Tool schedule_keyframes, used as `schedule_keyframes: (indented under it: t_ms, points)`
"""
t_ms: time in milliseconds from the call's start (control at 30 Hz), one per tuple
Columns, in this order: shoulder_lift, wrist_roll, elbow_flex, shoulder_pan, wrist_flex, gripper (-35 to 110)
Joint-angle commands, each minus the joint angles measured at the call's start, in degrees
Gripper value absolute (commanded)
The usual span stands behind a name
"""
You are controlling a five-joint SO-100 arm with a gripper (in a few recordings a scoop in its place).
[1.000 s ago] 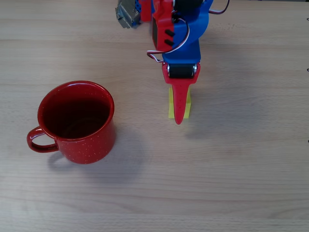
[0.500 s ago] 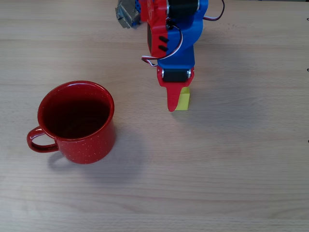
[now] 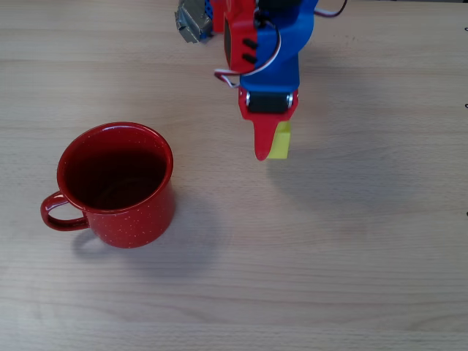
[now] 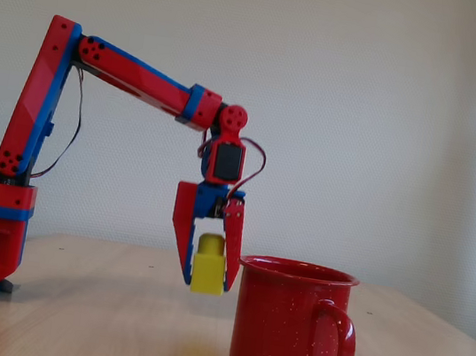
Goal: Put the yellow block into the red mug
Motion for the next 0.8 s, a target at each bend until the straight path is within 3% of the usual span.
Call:
schedule_keyframes:
  t_ms: [0,433,767]
  points:
    - [9.14,1.67,-7.73,0.97,4.48,0]
    - [17.4,-4.66,-23.64,13.8,14.85,0]
    - [19.86,-10.28,-23.12,29.97,3.34,0]
